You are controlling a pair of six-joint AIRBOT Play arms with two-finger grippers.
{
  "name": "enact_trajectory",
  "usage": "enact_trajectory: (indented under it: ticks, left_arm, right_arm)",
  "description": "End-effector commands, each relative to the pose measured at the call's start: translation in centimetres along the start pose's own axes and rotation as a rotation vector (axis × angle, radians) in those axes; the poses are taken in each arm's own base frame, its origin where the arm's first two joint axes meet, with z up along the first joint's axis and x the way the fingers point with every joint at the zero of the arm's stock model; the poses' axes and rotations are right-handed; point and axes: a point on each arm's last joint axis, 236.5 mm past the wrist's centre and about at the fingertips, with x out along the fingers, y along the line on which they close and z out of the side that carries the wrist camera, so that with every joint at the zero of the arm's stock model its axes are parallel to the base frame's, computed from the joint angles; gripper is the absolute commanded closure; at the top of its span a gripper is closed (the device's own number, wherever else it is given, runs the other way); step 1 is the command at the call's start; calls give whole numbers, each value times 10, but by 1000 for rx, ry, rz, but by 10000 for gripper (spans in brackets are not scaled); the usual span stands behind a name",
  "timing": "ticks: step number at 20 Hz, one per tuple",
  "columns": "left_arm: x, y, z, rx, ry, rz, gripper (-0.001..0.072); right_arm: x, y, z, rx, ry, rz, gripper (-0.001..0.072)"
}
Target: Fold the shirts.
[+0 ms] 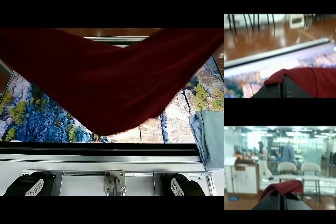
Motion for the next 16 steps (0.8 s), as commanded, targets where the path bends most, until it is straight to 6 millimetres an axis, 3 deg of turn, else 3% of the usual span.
enact_trajectory:
  ticks: [1, 3, 5, 7, 9, 11, 13, 15, 16]
  left_arm:
    - [33, 1, -86, -113, 228, -50, 672]
    - [57, -9, -149, -227, 350, -118, 672]
    - [81, -21, -216, -297, 441, -140, 672]
    - [98, -36, -273, -333, 494, -150, 672]
    - [104, -53, -327, -383, 565, -148, 672]
    - [103, -60, -364, -443, 621, -127, 672]
    - [101, -61, -377, -456, 643, -119, 673]
    - [104, -58, -373, -455, 624, -112, 672]
    - [105, -57, -372, -456, 616, -109, 672]
  right_arm:
    - [42, -24, -10, 263, -99, -14, 644]
    - [78, -46, -46, 522, -108, -23, 644]
    - [113, -59, -103, 781, -50, -17, 644]
    - [140, -51, -175, 870, 96, 17, 644]
    - [149, -21, -258, 883, 331, 117, 644]
    - [136, 9, -339, 870, 587, 207, 644]
    - [102, 30, -411, 886, 868, 249, 643]
    - [58, 39, -463, 875, 1133, 243, 633]
    - [40, 42, -475, 852, 1218, 255, 530]
